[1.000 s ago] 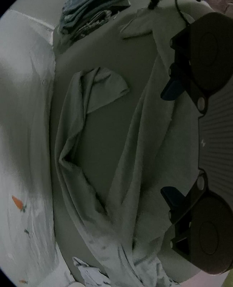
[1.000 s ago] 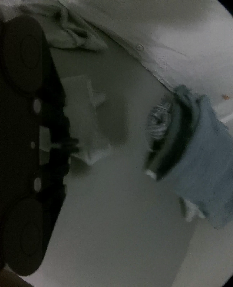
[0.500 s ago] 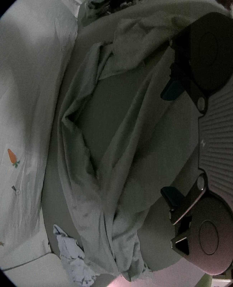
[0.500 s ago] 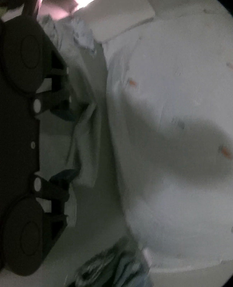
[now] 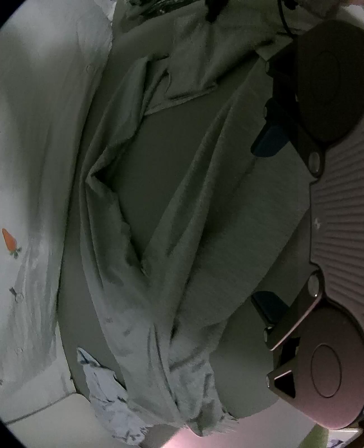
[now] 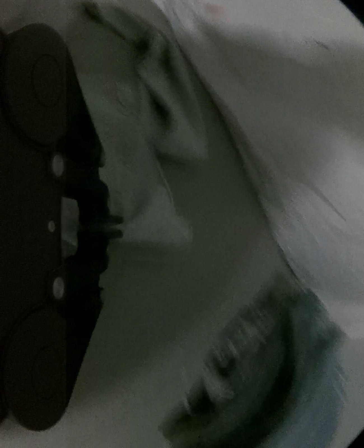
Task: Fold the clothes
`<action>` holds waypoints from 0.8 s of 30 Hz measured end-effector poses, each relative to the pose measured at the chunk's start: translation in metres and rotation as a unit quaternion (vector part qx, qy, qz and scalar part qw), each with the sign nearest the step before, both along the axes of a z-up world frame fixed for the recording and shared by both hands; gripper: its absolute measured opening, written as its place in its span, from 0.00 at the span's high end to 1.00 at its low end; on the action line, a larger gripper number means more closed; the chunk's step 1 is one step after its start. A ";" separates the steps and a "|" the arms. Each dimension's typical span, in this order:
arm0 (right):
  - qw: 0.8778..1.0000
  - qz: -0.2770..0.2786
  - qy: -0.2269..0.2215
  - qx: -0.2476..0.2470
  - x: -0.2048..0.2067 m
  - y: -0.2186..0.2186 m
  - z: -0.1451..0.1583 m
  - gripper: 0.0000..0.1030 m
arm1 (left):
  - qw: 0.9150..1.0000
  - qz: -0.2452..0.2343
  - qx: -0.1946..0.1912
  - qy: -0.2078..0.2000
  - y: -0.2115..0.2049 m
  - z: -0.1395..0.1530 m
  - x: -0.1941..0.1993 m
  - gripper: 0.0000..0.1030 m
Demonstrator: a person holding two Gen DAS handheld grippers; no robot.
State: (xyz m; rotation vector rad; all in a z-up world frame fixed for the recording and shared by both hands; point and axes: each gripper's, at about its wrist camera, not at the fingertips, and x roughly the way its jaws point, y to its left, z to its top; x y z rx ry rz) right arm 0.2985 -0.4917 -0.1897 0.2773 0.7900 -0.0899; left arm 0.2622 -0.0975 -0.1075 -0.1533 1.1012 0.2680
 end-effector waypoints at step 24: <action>0.955 -0.176 0.090 -0.223 -0.112 -0.006 0.031 0.56 | 0.987 0.067 0.141 0.041 0.180 -0.055 -0.061 0.02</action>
